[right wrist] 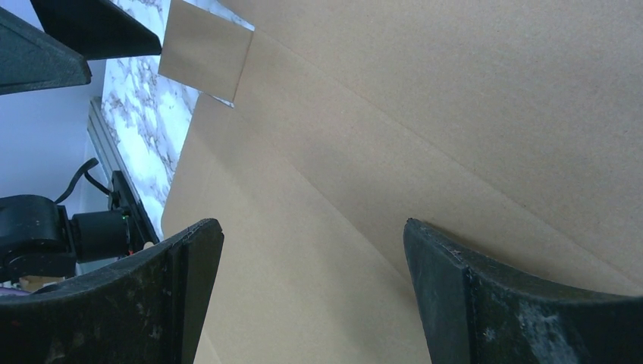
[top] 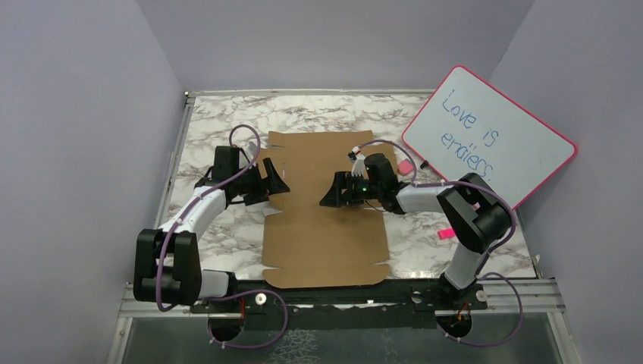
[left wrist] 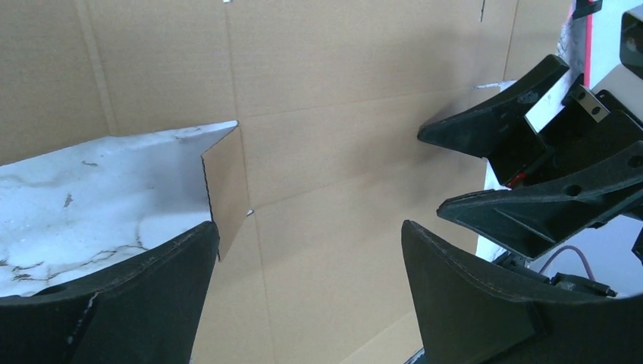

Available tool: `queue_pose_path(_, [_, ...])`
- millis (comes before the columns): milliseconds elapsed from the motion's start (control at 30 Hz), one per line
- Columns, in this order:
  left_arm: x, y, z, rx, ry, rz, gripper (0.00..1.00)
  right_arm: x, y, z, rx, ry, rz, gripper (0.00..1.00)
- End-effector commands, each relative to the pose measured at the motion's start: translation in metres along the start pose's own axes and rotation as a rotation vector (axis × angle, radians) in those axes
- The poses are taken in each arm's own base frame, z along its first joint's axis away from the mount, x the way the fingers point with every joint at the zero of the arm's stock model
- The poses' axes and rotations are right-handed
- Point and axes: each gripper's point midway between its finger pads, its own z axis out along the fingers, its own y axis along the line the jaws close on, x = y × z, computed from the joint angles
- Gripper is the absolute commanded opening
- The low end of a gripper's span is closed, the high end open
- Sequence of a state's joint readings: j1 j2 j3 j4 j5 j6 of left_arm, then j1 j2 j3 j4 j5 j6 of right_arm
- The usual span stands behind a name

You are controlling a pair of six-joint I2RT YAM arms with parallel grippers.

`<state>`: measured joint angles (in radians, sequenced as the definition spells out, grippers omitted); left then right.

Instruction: Fold the paper box

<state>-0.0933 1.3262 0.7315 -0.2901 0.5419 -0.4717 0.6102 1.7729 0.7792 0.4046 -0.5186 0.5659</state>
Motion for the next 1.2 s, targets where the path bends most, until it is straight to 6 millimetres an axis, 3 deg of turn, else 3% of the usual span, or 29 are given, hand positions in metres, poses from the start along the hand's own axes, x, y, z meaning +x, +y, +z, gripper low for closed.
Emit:
queue_pose_path(0, [0.005,-0.030,0.001,0.075,0.030,0.026,0.90,0.014,-0.006,0.008,0.013,0.041,0.020,0.95])
queue_pose_path(367, [0.014,-0.049,0.015,0.067,0.048,0.069,0.90,0.014,-0.007,0.007,0.025,0.031,0.017,0.95])
queue_pose_path(600, [-0.015,-0.047,-0.005,-0.048,-0.049,0.154,0.92,-0.005,0.005,-0.003,0.043,0.011,-0.034,0.96])
queue_pose_path(767, [-0.030,-0.049,-0.022,-0.106,-0.114,0.209,0.93,-0.033,0.010,-0.028,0.131,-0.059,-0.120,0.99])
queue_pose_path(967, [-0.015,-0.066,-0.015,-0.099,-0.091,0.258,0.93,-0.047,-0.016,-0.065,0.290,-0.113,-0.152,1.00])
queue_pose_path(1167, [0.003,-0.078,0.008,-0.113,-0.051,0.317,0.92,-0.038,-0.052,-0.097,0.442,-0.117,-0.120,1.00])
